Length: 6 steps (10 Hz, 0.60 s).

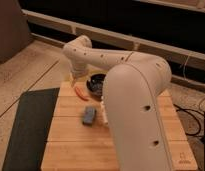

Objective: Drag the pepper across the table

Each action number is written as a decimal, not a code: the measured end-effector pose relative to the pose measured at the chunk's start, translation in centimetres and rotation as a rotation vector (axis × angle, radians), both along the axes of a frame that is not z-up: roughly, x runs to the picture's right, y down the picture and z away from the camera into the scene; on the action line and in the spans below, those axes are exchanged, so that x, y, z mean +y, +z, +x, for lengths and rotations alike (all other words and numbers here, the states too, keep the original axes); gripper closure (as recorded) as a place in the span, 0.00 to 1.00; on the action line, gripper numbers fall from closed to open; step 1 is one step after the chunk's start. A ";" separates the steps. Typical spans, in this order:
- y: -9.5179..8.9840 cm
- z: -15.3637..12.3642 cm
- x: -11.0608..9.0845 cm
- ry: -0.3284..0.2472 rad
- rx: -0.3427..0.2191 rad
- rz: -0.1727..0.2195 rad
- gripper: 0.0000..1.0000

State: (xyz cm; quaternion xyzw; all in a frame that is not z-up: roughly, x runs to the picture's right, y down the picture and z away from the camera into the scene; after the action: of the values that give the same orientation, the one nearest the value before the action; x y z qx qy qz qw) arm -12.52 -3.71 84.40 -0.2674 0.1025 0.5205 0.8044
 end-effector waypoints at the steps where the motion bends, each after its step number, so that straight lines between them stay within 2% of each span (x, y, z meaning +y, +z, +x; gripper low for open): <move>1: 0.4 -0.1 0.2 -0.030 -0.042 -0.029 0.35; 4: 0.6 -0.2 0.3 -0.042 -0.059 -0.040 0.35; 5: 0.6 -0.1 0.3 -0.043 -0.058 -0.037 0.35; 6: 0.7 -0.1 -0.2 -0.046 -0.061 -0.017 0.35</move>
State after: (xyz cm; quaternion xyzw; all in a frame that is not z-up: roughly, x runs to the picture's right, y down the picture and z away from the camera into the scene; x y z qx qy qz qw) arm -12.66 -3.90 85.08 -0.2876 0.0885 0.4926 0.8166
